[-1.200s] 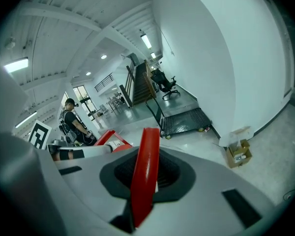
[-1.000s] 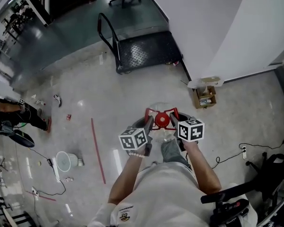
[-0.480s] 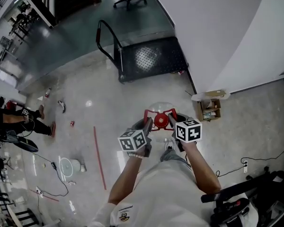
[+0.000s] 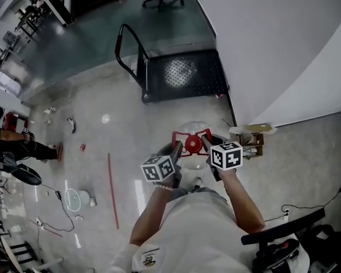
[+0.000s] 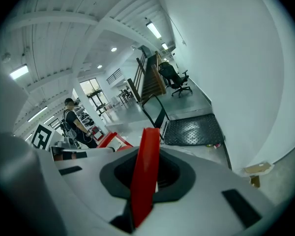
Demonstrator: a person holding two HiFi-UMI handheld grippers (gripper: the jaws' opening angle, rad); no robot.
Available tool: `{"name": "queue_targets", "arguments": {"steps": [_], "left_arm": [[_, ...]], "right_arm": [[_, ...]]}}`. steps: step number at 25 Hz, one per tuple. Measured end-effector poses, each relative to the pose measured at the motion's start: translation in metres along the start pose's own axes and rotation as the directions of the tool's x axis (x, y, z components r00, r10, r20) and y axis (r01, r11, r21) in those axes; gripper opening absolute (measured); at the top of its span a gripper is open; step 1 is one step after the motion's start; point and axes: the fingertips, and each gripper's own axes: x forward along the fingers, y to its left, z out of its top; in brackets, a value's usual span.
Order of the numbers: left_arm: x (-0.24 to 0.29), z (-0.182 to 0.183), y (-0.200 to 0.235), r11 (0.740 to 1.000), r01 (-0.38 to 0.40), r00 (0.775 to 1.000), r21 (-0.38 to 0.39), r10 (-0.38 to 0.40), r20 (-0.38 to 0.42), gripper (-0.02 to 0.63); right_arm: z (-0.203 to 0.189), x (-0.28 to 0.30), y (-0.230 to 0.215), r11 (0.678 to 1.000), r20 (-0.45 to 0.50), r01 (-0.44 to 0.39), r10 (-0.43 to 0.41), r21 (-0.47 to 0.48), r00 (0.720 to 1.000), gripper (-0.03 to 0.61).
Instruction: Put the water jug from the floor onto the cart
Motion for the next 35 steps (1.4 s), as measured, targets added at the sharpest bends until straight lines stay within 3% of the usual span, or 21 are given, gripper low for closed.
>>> {"name": "queue_targets", "arguments": {"steps": [11,22,35], "left_arm": [[0.080,0.063,0.051,1.000,0.028,0.999,0.002,-0.028,-0.017,0.060],[0.192,0.167,0.132,0.998,0.059,0.993,-0.020,-0.061,-0.103,0.058],[0.305,0.285,0.210,0.995,0.076,0.983,0.069,-0.063,-0.175,0.058]], "right_arm": [[0.049,0.087,-0.042,1.000,-0.033,0.021,-0.020,0.019,0.999,0.046],[0.148,0.214,-0.095,0.994,-0.077,0.085,-0.079,0.074,0.994,0.046],[0.254,0.349,-0.146,0.985,-0.089,0.160,-0.154,0.062,0.984,0.046]]}}
